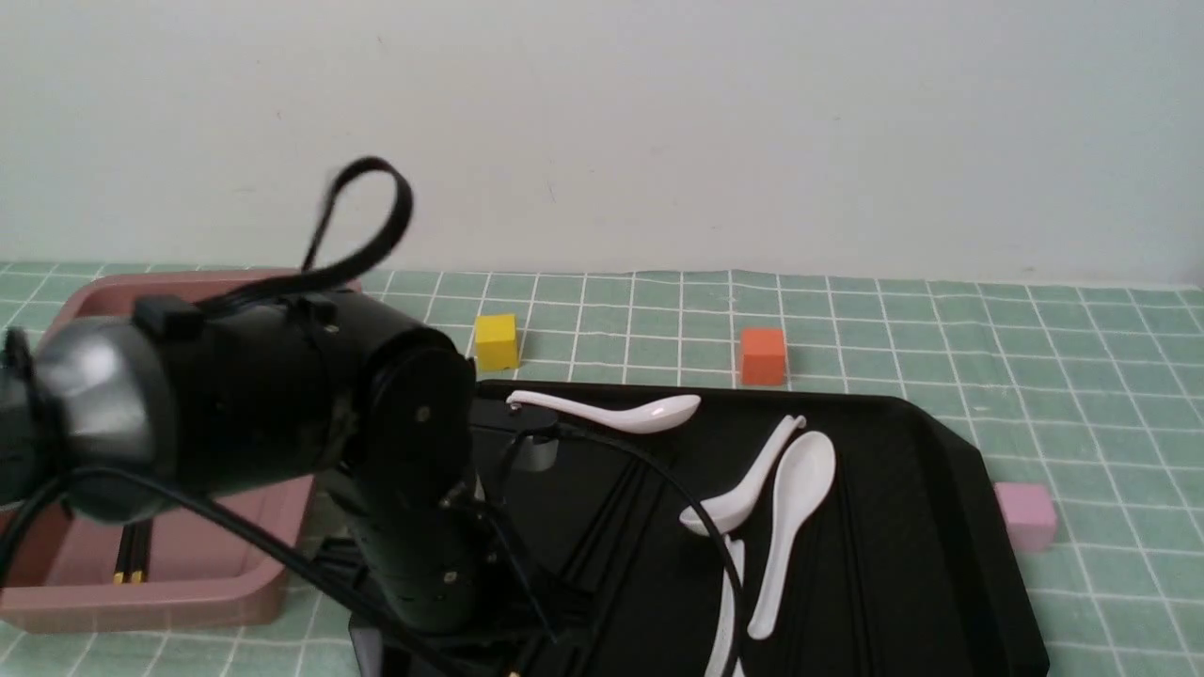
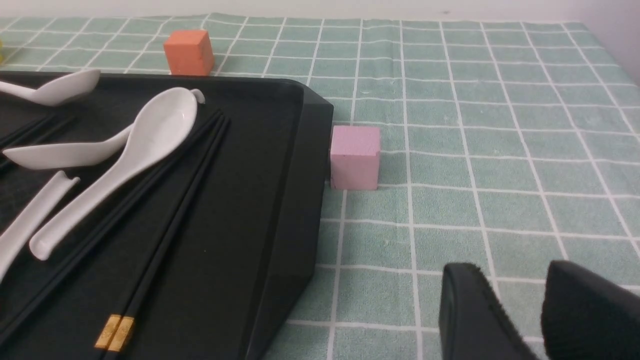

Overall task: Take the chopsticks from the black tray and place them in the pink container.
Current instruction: 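Reach over to the black tray and grasp a pair of chopsticks with the left gripper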

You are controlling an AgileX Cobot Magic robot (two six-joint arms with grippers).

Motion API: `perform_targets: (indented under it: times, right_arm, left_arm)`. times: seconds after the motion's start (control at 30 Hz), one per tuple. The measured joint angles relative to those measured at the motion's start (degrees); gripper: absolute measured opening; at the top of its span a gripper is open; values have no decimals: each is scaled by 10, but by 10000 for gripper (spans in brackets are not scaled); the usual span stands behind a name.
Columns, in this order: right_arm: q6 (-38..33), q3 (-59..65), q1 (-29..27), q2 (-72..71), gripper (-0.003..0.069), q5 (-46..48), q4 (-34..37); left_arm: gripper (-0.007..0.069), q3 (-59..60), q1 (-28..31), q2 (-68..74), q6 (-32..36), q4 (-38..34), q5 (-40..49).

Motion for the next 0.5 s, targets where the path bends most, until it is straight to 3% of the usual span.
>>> perform_targets:
  times: [0.13, 0.27, 0.5]
  right_arm:
    - [0, 0, 0, 0, 240, 0, 0]
    - [0, 0, 0, 0, 240, 0, 0]
    - [0, 0, 0, 0, 240, 0, 0]
  left_arm:
    - [335, 0, 0, 36, 17, 5, -36]
    - [419, -1, 0, 67, 35, 15, -62]
    - [428, -1, 0, 102, 41, 58, -90]
